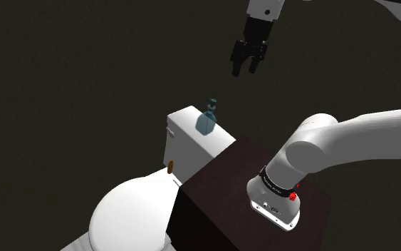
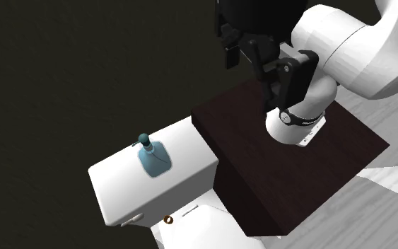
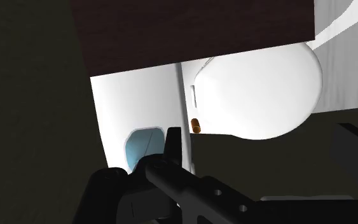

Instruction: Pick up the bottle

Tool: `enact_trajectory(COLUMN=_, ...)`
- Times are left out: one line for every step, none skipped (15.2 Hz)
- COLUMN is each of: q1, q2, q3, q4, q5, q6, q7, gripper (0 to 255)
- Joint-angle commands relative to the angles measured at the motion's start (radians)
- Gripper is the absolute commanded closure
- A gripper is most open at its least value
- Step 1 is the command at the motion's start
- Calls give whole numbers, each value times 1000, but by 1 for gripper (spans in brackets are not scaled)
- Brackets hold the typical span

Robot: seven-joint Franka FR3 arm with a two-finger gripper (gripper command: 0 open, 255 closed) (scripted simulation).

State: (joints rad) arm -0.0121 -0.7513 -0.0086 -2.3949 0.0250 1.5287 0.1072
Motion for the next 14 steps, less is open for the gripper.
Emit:
enact_trajectory(q1=0, q2=0, q3=0, q4=0, q5=0, q6=0, q7=0, gripper=0)
enact_trajectory(q1=-5, q2=-4, q3=-1, q4=-35, q5=-9, q6=44, q7=-1, gripper=0)
enact_trajectory(q1=-10, q2=-7, q3=-2, q4=-69, q5=-18, q6=89, q7=-1, gripper=0)
enact_trajectory(q1=-16, q2=-8, q3=-3, q4=-102, q5=-27, q6=135, q7=-1, gripper=0)
enact_trajectory(q1=-21, q2=-7, q3=-5, q4=-133, q5=-36, q6=182, q7=-1, gripper=0)
enact_trajectory(q1=-27, q2=-3, q3=-7, q4=-163, q5=-46, q6=229, q7=0, gripper=0)
enact_trajectory(q1=-34, q2=2, q3=-9, q4=-192, q5=-56, q6=277, q7=1, gripper=0)
enact_trajectory(q1=-40, q2=10, q3=-11, q4=-219, q5=-66, q6=326, q7=2, gripper=0)
enact_trajectory(q1=-47, q2=21, q3=-13, q4=-245, q5=-76, q6=376, q7=4, gripper=0)
enact_trajectory(q1=-55, q2=34, q3=-16, q4=-269, q5=-87, q6=427, q7=6, gripper=0)
enact_trajectory(q1=-63, q2=49, q3=-19, q4=-291, q5=-98, q6=479, q7=8, gripper=0)
enact_trajectory(q1=-71, q2=67, q3=-21, q4=-312, q5=-109, q6=532, q7=11, gripper=0)
enact_trajectory(q1=-80, q2=88, q3=-24, q4=-331, q5=-121, q6=586, q7=14, gripper=0)
enact_trajectory(q1=-90, q2=112, q3=-26, q4=-348, q5=-133, q6=641, q7=18, gripper=0)
